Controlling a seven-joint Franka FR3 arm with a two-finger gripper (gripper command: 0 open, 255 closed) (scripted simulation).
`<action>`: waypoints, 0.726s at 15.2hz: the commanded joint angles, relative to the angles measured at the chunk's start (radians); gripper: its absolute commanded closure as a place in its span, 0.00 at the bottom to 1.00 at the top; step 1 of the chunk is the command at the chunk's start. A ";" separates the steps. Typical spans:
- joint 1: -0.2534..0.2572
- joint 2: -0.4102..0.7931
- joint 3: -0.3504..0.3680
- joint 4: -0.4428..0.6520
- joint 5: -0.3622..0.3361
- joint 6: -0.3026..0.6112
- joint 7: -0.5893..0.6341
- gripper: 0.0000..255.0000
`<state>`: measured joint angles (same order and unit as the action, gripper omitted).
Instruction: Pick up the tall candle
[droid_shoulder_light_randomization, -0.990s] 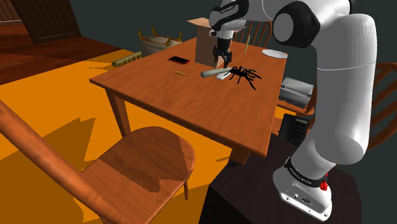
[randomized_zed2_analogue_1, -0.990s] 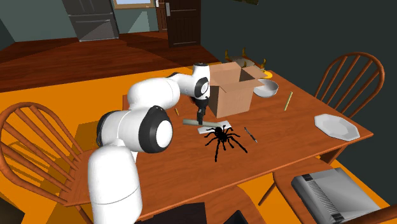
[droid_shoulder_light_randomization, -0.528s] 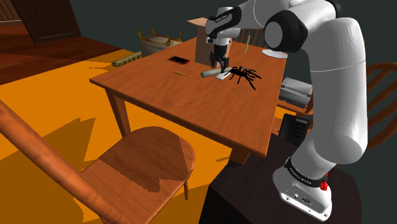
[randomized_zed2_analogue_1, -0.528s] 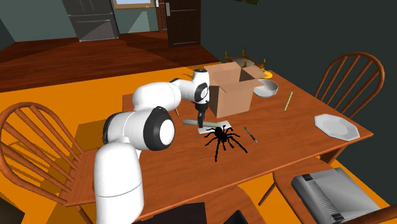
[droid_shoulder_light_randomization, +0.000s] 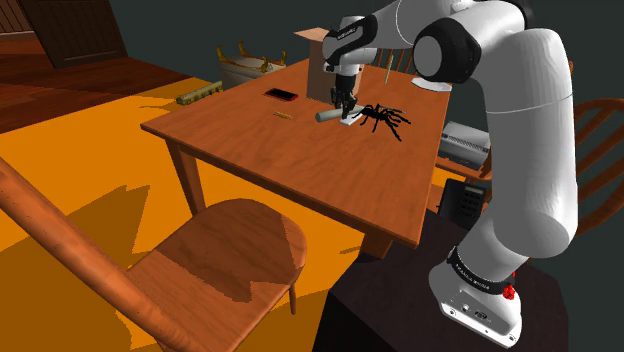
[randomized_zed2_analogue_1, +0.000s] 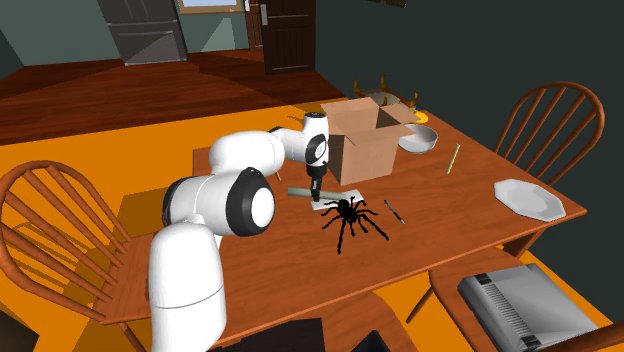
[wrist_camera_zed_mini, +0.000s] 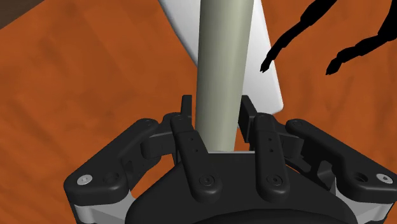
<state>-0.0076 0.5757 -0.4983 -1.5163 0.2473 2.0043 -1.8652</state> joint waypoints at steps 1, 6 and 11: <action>0.000 0.000 0.000 0.000 0.000 0.000 0.000 1.00; 0.001 -0.006 -0.002 0.005 -0.003 -0.010 0.001 1.00; 0.002 -0.028 -0.009 0.041 -0.015 -0.066 0.007 1.00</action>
<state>-0.0060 0.5527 -0.5061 -1.4810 0.2347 1.9485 -1.8583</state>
